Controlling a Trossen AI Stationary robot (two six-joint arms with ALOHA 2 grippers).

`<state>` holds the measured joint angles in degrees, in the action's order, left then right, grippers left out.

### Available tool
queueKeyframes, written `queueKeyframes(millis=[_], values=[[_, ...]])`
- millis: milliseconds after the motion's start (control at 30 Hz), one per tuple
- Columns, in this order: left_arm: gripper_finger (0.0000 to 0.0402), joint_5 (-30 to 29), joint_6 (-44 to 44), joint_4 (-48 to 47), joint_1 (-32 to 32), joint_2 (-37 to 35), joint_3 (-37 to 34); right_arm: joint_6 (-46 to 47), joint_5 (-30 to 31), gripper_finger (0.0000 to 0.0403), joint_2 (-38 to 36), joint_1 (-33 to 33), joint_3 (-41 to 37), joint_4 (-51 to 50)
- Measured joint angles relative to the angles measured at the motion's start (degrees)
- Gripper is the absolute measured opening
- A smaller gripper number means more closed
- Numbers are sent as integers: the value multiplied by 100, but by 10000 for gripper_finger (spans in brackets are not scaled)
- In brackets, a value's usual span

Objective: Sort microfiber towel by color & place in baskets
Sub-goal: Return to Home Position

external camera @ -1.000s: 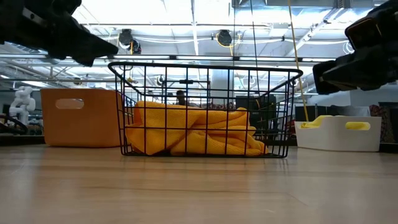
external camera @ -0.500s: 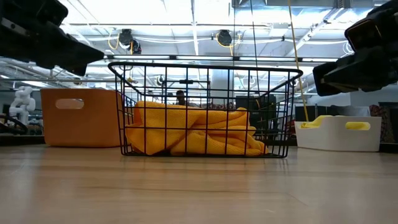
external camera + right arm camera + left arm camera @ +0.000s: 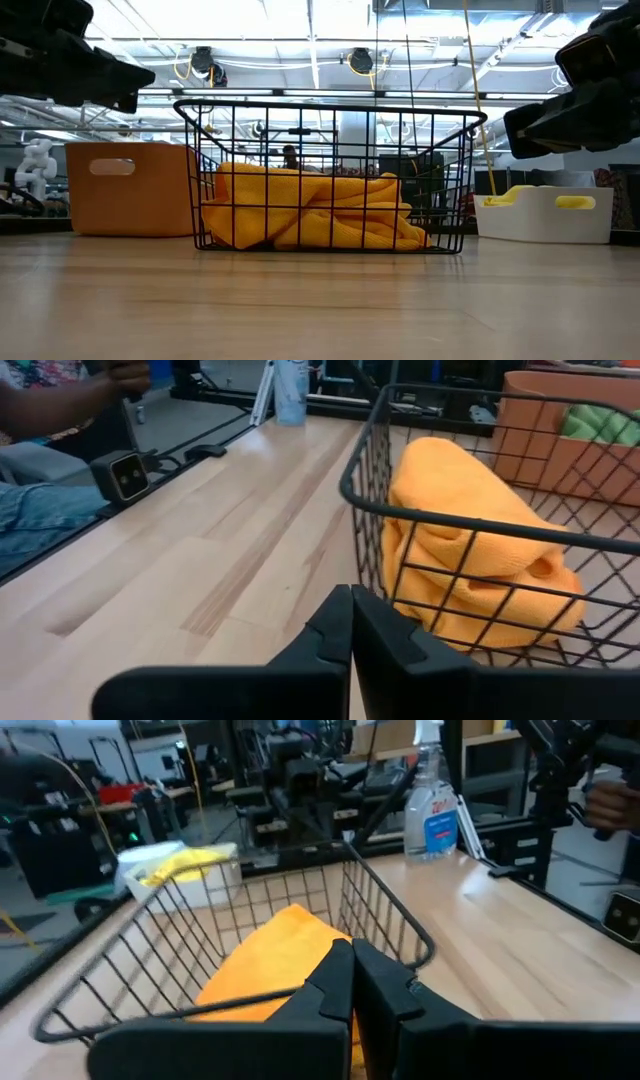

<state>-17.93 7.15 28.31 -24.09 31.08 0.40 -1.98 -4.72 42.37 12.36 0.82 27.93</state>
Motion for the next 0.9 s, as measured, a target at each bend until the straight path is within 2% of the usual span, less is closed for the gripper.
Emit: queueKeyframes(millis=[300, 433, 667, 900], values=[[2, 34, 61, -1097, 239, -1004, -4, 87, -157, 0, -5, 2, 2, -16], [2, 302, 25, -1379, 238, -1538, -4, 87, -158, 0, -9, 2, 2, 30], [1, 246, -81, -2462, 238, -2557, -7, 85, -149, 0, -9, 2, 3, 151], [0, 353, 232, -2520, 238, -3105, -9, 29, -159, 0, -11, 2, 4, 206]])
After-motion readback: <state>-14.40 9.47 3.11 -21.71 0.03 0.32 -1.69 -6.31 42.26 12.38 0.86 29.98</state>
